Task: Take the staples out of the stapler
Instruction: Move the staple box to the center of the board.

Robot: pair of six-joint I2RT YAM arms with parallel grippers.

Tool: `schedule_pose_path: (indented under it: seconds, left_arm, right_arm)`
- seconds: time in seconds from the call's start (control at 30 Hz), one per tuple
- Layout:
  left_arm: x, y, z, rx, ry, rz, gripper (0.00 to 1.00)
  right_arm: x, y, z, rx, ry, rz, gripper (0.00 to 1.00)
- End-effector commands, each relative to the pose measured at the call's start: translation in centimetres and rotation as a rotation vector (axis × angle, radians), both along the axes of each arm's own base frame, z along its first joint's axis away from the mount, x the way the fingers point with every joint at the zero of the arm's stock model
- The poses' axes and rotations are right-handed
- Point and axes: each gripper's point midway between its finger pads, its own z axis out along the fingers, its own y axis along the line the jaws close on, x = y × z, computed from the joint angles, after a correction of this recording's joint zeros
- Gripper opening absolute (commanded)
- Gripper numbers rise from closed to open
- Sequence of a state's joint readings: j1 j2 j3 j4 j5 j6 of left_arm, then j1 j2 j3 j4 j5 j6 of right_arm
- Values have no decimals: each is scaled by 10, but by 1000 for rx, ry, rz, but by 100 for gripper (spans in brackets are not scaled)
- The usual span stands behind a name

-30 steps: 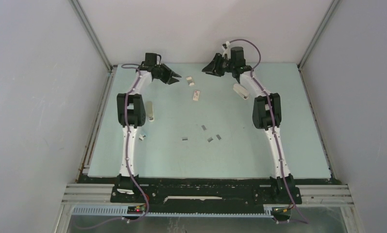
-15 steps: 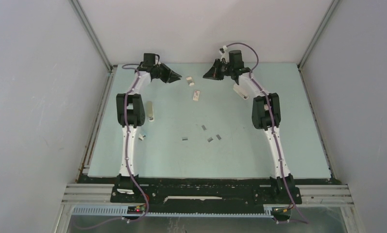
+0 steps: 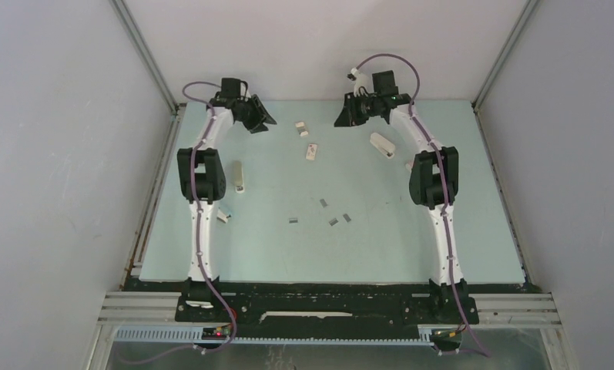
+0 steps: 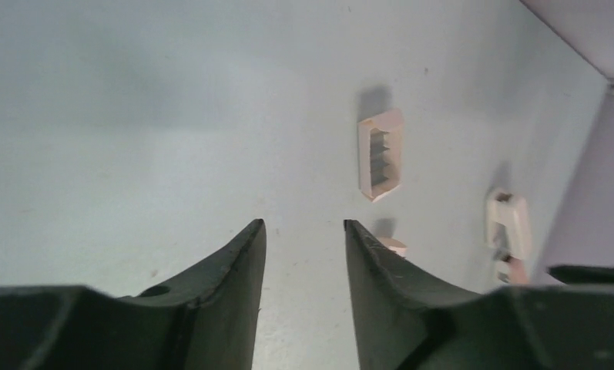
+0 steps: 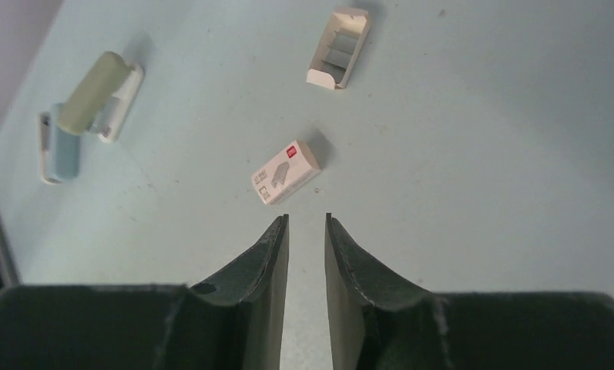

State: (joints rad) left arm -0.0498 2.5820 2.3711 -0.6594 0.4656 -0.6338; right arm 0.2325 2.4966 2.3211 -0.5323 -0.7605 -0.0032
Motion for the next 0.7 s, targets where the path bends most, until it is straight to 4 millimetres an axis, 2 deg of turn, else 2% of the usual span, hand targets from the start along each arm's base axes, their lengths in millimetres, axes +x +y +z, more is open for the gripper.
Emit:
schedule_pose_path:
  seconds: [0.0, 0.07, 0.17, 0.23, 0.43, 0.57, 0.67]
  left_arm:
    - [2, 37, 77, 332, -244, -62, 53]
    - [4, 36, 85, 428, -308, -117, 63]
    - [16, 23, 98, 522, -446, -221, 78]
    - [24, 16, 104, 543, -530, -268, 83]
    - [40, 12, 112, 727, -734, -441, 83]
    - [41, -6, 97, 910, -850, -666, 87]
    - [49, -12, 87, 1012, -859, -709, 90]
  right_arm:
    - [-7, -20, 48, -181, -229, 54, 33]
    - [-6, -29, 50, -229, -254, 51, 35]
    - [-7, -36, 53, -271, -275, 46, 37]
    - [-9, -38, 53, -288, -281, 48, 37]
    - [-7, -45, 53, -317, -275, 16, 36]
    - [-7, -53, 53, -308, -254, -3, 36]
    - [-7, -57, 55, -279, -233, -10, 36]
